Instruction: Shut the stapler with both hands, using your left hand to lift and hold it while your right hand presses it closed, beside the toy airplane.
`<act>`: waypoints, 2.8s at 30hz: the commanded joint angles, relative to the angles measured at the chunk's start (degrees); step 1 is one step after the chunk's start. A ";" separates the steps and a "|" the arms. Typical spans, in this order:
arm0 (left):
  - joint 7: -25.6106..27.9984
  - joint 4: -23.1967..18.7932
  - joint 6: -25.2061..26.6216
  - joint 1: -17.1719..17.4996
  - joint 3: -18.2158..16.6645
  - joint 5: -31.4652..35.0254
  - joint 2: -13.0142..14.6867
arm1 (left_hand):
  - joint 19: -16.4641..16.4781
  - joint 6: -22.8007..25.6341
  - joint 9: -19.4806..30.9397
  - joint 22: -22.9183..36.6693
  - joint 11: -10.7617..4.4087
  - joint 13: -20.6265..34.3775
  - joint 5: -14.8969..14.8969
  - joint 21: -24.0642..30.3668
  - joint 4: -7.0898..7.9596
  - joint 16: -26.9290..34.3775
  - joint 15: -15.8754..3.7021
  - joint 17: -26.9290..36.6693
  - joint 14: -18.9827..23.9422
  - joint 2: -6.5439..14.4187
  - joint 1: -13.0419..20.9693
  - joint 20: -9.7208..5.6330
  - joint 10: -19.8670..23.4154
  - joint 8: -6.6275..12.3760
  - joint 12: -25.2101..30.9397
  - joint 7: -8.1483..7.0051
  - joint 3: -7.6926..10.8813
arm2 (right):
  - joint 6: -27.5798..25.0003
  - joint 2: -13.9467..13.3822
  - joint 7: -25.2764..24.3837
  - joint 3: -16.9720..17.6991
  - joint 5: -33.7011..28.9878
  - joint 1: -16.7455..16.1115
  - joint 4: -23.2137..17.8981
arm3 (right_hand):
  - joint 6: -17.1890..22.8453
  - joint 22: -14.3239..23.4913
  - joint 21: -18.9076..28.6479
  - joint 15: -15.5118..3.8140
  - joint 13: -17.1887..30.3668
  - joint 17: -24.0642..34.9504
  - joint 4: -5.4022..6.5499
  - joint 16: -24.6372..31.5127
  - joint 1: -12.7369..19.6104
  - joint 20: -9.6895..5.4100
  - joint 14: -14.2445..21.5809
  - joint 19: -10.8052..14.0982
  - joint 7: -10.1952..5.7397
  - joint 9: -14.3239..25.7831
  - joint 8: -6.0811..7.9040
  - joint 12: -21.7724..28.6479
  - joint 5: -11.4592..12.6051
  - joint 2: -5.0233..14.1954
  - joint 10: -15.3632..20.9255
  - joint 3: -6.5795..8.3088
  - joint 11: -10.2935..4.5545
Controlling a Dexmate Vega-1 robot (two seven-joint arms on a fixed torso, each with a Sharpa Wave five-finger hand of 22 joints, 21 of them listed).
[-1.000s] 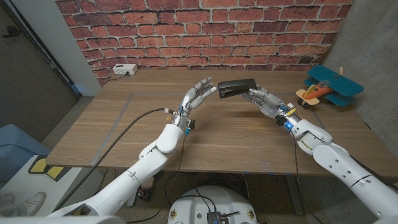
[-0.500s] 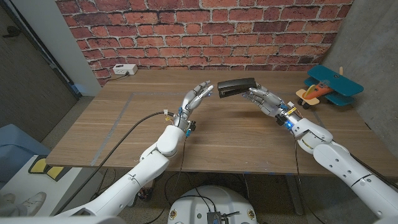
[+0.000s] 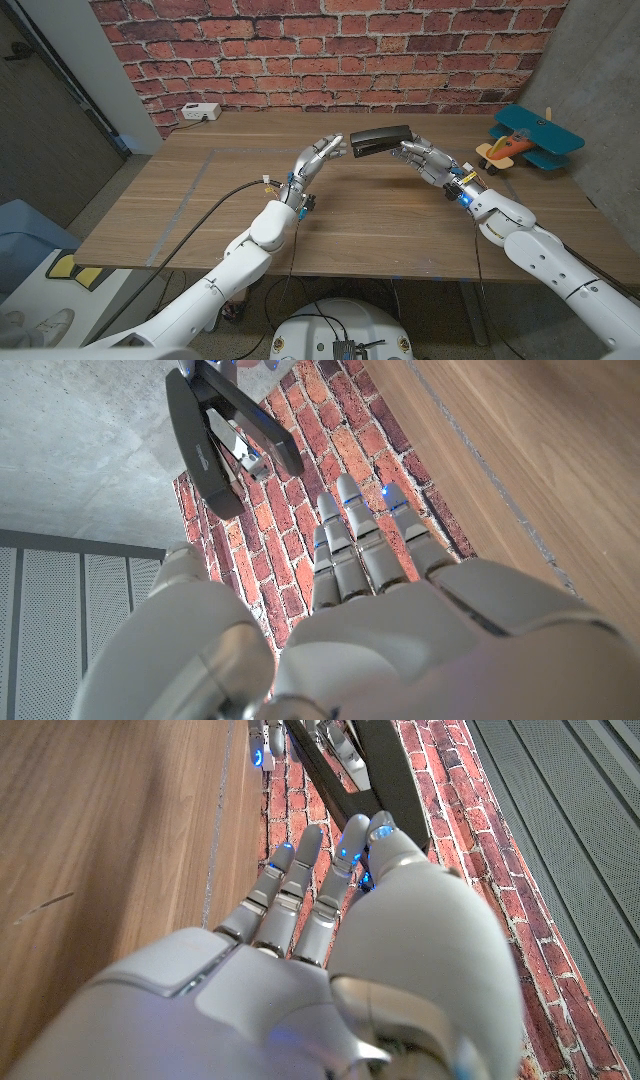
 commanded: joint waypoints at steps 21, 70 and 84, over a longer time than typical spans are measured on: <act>-9.19 -3.16 8.70 -3.95 2.20 -4.45 5.21 | -2.80 -0.96 1.76 0.44 2.12 0.44 1.23 -2.85 1.45 -3.42 0.04 -0.07 -7.53 -2.01 -5.29 2.57 -6.37 -0.03 -1.85 0.35 -3.34 | -0.47 -1.01 -0.41 -1.97 -2.72 2.14 -0.29 | 6.29 0.04 0.89 -9.86 0.23 0.44 0.47 -0.30 0.63 -1.87 0.58 -0.50 1.77 1.39 0.16 -0.26 0.35 1.23 0.42 0.61 -0.52; -15.14 -3.56 13.15 -4.81 2.41 -15.78 4.59 | 0.80 5.67 4.87 1.82 0.23 4.39 2.35 -2.11 -0.13 1.42 -1.08 3.75 -1.68 2.91 -1.12 1.73 3.17 4.32 4.16 0.99 -1.89 | 0.75 -1.51 1.16 -3.30 -4.83 3.75 1.31 | 6.48 -0.11 1.96 -9.86 0.58 0.73 0.49 -0.99 0.39 -1.75 0.39 -1.24 1.59 1.32 -0.15 -0.57 0.37 1.21 0.40 0.47 -0.79; -14.66 -4.62 14.52 -4.69 2.57 -16.42 4.77 | 0.88 7.48 6.40 2.08 -0.90 5.97 1.04 -1.81 -3.77 2.24 -2.32 4.88 -1.58 7.20 5.76 1.48 5.20 5.75 5.72 -0.02 2.23 | 0.73 -1.74 1.48 -3.08 -4.34 3.56 1.06 | 6.53 -0.15 2.23 -9.86 0.72 0.82 0.47 -1.10 0.36 -1.72 0.42 -1.34 1.54 1.39 -0.17 -0.61 0.36 1.17 0.41 0.44 -0.72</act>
